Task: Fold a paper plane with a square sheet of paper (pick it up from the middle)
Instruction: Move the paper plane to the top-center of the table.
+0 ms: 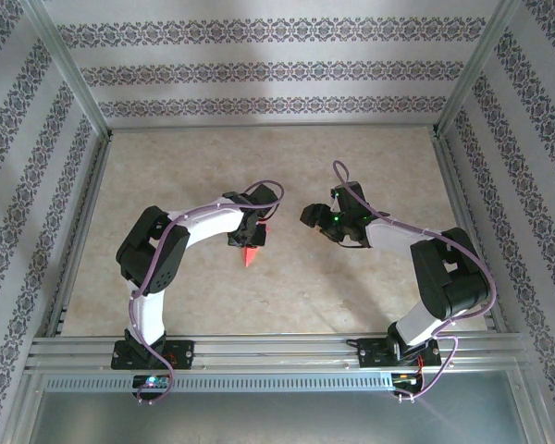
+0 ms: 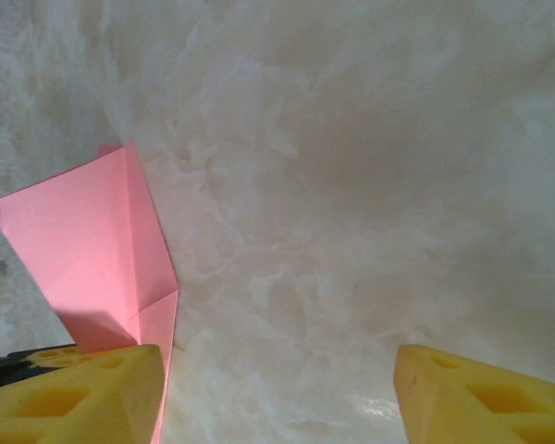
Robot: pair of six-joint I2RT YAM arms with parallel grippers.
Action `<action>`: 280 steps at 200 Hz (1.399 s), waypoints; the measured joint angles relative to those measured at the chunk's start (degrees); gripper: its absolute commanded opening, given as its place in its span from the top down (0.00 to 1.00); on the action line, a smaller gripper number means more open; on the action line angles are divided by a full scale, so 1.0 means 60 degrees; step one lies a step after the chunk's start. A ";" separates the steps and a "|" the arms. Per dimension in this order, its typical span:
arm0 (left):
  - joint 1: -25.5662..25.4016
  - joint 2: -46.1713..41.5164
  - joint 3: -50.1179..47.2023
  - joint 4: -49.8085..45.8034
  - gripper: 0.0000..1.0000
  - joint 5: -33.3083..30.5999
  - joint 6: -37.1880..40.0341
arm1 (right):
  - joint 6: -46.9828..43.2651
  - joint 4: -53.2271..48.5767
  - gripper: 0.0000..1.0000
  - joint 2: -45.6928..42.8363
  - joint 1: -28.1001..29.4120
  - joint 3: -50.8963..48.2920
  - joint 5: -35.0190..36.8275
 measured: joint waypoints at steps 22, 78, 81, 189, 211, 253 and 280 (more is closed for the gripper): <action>0.0004 -0.0015 0.0182 -0.0149 0.94 -0.0211 0.0011 | -0.0328 -0.0361 0.08 -0.0266 -0.0004 0.0000 0.0346; 0.0313 0.0102 0.1814 -0.0331 0.94 -0.0259 0.0390 | -0.1821 -0.1249 0.02 -0.1763 -0.0546 0.0011 0.1381; 0.0361 0.0160 0.1985 -0.0335 0.94 -0.0259 0.0426 | -0.1909 -0.1300 0.02 -0.1869 -0.0608 0.0011 0.1428; 0.1472 0.4506 0.8174 -0.1978 0.95 -0.0328 0.0922 | -0.2645 -0.1712 0.02 -0.2900 -0.1355 -0.0248 0.1803; 0.1512 0.5060 0.8907 -0.2266 0.94 -0.0197 0.0900 | -0.2616 -0.1705 0.02 -0.2889 -0.1355 -0.0251 0.1745; 0.1512 0.5428 0.9056 -0.2514 0.87 -0.0157 0.0594 | -0.2517 -0.1665 0.02 -0.2758 -0.1355 -0.0317 0.1566; 0.1512 0.5504 0.9060 -0.2630 0.76 -0.0219 0.0361 | -0.2433 -0.1657 0.02 -0.2692 -0.1355 -0.0321 0.1490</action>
